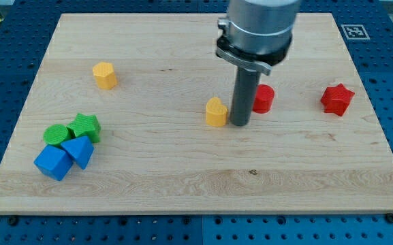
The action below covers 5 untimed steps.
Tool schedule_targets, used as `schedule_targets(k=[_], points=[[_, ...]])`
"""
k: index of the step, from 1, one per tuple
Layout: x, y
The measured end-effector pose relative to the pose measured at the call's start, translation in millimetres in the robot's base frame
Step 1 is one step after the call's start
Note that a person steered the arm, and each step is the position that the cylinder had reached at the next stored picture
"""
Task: Move the yellow heart into the right side of the yellow hexagon
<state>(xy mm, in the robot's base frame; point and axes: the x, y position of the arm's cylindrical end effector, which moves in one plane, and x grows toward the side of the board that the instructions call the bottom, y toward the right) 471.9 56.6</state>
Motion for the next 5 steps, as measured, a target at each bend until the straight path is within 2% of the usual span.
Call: schedule_targets(k=[1, 3, 5], points=[[-5, -16], [-5, 17], [19, 1]])
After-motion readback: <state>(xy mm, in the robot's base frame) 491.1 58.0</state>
